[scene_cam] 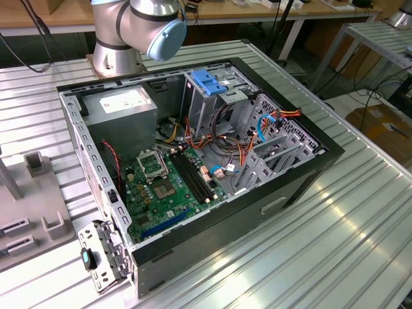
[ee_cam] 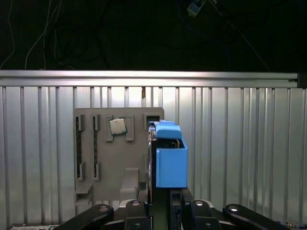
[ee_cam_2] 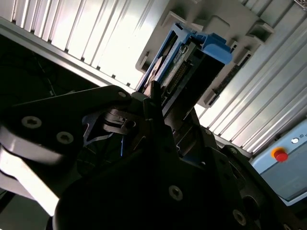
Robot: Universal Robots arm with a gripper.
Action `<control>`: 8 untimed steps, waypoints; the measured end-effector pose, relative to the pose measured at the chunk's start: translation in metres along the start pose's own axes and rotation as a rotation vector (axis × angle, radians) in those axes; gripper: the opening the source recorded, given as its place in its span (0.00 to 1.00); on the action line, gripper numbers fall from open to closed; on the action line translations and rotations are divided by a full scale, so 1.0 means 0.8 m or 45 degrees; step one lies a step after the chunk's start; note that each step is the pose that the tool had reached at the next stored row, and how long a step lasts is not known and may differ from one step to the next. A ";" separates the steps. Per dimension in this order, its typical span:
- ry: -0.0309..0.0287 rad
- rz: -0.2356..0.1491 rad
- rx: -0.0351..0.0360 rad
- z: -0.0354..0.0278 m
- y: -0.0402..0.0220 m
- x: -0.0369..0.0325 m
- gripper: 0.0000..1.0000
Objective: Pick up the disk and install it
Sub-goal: 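Pick up the disk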
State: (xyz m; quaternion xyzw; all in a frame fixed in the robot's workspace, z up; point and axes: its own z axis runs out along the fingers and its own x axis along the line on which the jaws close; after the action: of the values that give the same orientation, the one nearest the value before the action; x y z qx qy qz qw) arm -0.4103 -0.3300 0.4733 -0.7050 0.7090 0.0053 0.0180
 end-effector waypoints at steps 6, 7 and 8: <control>-0.0001 0.000 0.0001 -0.0033 -0.0001 -0.0001 0.35; -0.0001 0.000 0.0000 -0.0035 -0.0001 -0.0001 0.35; 0.0000 0.000 0.0000 -0.0036 -0.0001 -0.0001 0.35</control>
State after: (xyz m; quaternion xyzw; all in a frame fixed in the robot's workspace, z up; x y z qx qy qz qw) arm -0.4103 -0.3300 0.4761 -0.7050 0.7090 0.0053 0.0180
